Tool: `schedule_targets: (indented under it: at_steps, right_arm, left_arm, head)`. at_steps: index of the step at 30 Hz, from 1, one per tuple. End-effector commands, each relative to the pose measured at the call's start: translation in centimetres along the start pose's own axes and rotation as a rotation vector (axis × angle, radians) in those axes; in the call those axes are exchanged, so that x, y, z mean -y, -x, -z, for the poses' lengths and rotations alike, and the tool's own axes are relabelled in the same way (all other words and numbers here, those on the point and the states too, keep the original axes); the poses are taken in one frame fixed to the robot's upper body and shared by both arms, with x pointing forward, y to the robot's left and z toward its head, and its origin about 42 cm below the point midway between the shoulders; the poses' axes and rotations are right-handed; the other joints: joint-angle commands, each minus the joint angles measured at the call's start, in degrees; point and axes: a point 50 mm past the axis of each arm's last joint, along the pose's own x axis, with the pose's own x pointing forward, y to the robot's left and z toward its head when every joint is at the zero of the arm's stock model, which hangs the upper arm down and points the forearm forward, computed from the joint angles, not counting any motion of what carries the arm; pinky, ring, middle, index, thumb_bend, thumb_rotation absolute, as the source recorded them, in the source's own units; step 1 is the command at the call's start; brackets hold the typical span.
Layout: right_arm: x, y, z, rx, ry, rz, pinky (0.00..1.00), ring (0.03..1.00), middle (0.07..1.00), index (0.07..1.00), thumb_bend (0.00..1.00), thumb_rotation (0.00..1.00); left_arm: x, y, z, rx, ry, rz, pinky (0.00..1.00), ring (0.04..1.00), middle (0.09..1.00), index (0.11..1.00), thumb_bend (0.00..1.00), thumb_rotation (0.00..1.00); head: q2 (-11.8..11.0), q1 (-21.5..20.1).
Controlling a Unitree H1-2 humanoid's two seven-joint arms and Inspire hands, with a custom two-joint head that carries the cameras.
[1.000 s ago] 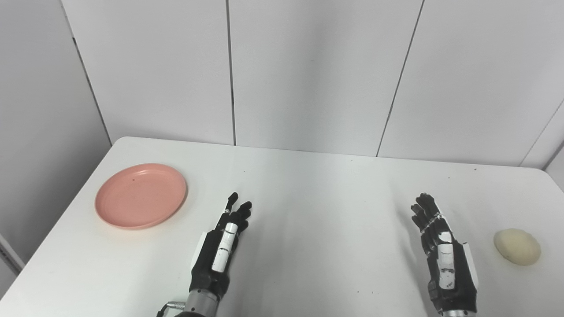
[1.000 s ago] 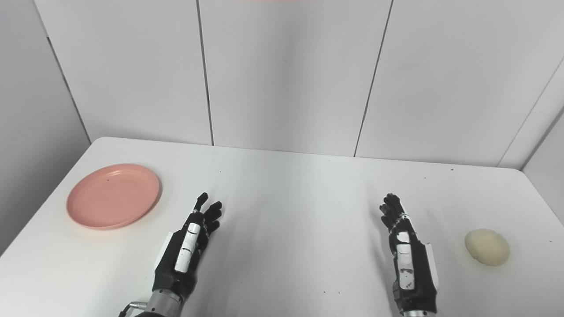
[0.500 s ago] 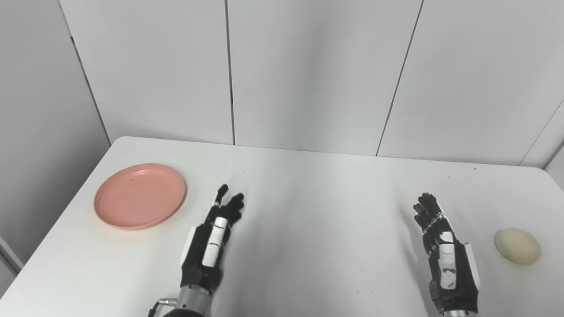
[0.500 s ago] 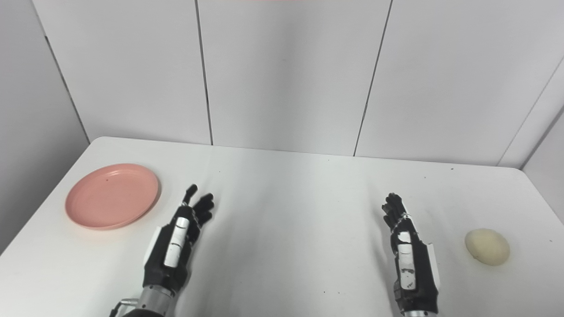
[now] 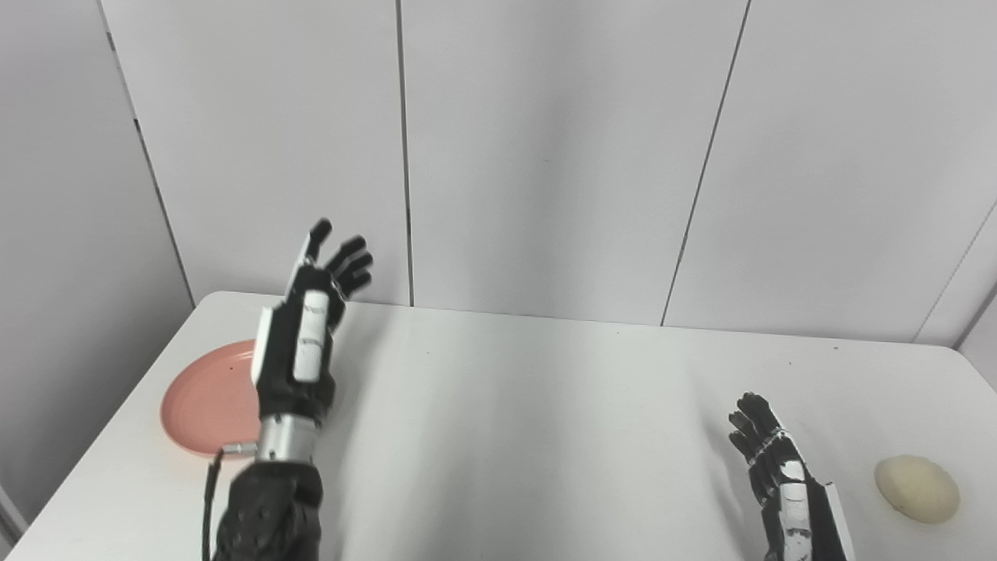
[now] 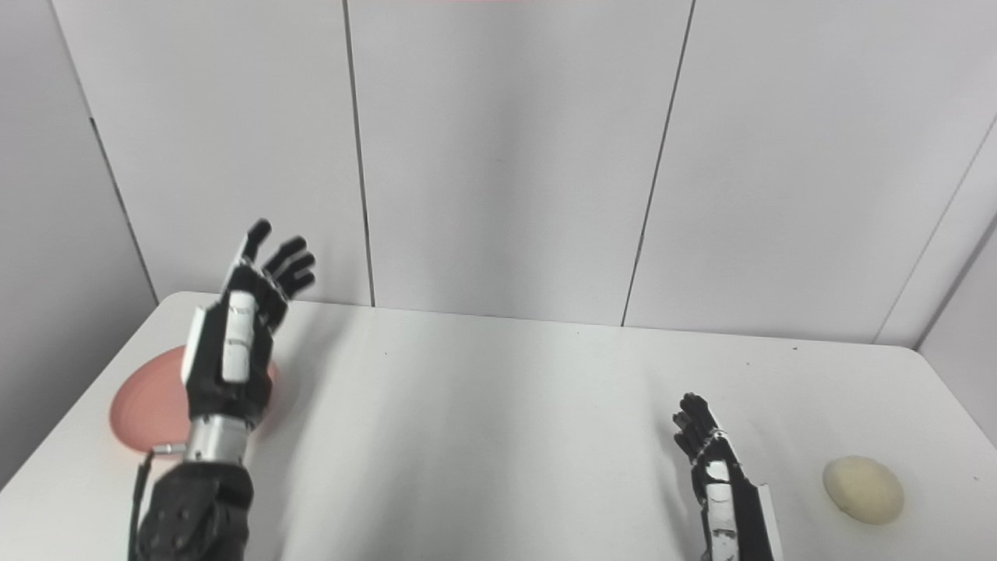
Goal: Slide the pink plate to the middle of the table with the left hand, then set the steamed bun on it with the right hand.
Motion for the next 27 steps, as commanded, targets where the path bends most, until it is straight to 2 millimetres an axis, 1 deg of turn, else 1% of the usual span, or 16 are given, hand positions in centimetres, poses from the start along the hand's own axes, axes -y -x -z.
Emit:
schedule_targets:
  at_steps: [1,3,7,8,9,11,14,17,19,21,24,27]
  right_arm:
    - [0.0,3.0,3.1,-0.130,-0.020,0.025,0.92,0.909,0.915,0.882,0.68,1.00]
    - [0.0,3.0,3.0,-0.133,-0.014,0.023,0.92,0.909,0.913,0.883,0.68,1.00]
    - [0.1,3.0,3.0,-0.133,-0.015,0.021,0.92,0.906,0.906,0.877,0.68,1.00]
    - [0.1,3.1,3.0,-0.133,-0.017,0.022,0.92,0.903,0.904,0.877,0.68,1.00]
    - [0.0,3.1,2.9,-0.131,-0.019,0.021,0.92,0.901,0.902,0.876,0.68,1.00]
    - [0.0,3.1,2.8,-0.128,-0.020,0.018,0.91,0.893,0.893,0.876,0.68,0.99]
    - [0.0,3.1,2.7,-0.124,-0.013,0.016,0.89,0.880,0.882,0.869,0.68,1.00]
    - [-0.1,3.1,2.6,-0.120,-0.013,0.020,0.88,0.870,0.871,0.861,0.67,1.00]
    - [-0.1,3.1,2.6,-0.116,-0.017,0.022,0.88,0.865,0.866,0.856,0.67,0.99]
    - [-0.2,3.1,2.5,-0.115,-0.019,0.022,0.86,0.858,0.859,0.851,0.68,0.98]
    - [-0.2,3.0,2.5,-0.122,-0.016,0.019,0.86,0.859,0.865,0.855,0.69,0.99]
    - [-0.2,3.0,2.6,-0.121,-0.023,0.023,0.85,0.854,0.862,0.849,0.69,0.98]
  left_arm:
    - [-1.2,-2.5,-2.2,0.115,-0.020,-0.023,0.84,0.817,0.821,0.880,0.81,0.85]
    - [-2.5,-3.6,-2.5,0.109,-0.066,-0.031,0.85,0.834,0.835,0.883,0.84,0.87]
    - [-5.9,-5.4,-3.3,0.046,-0.141,-0.030,0.88,0.884,0.888,0.891,0.83,0.90]
    - [-6.3,-5.6,-3.4,0.041,-0.151,-0.031,0.89,0.893,0.900,0.896,0.83,0.91]
    - [-7.5,-6.2,-3.3,0.034,-0.168,-0.040,0.89,0.898,0.907,0.899,0.83,0.91]
    - [-9.1,-6.9,-3.2,0.028,-0.185,-0.053,0.90,0.907,0.916,0.903,0.82,0.90]
    - [-11.9,-8.1,-3.1,0.019,-0.204,-0.075,0.88,0.896,0.913,0.912,0.80,0.89]
    - [-13.9,-8.8,-3.0,0.010,-0.226,-0.088,0.89,0.899,0.912,0.908,0.80,0.89]
    - [-15.8,-9.2,-2.8,-0.001,-0.247,-0.102,0.90,0.902,0.908,0.901,0.82,0.88]
    - [-17.4,-9.4,-2.5,-0.012,-0.261,-0.116,0.89,0.900,0.901,0.904,0.84,0.87]
    - [-19.1,-9.4,-2.1,-0.021,-0.262,-0.126,0.89,0.908,0.900,0.916,0.81,0.87]
    - [-20.5,-9.1,-1.3,-0.044,-0.257,-0.135,0.89,0.903,0.899,0.915,0.81,0.87]
  head:
    - [0.1,0.0]
    - [0.3,-0.1]
    - [0.5,-0.3]
    - [0.5,-0.3]
    - [0.8,-0.3]
    - [1.2,-0.4]
    - [1.7,-0.5]
    - [2.0,-0.4]
    - [2.2,-0.4]
    - [2.4,-0.4]
    - [2.7,-0.5]
    - [2.8,-0.6]
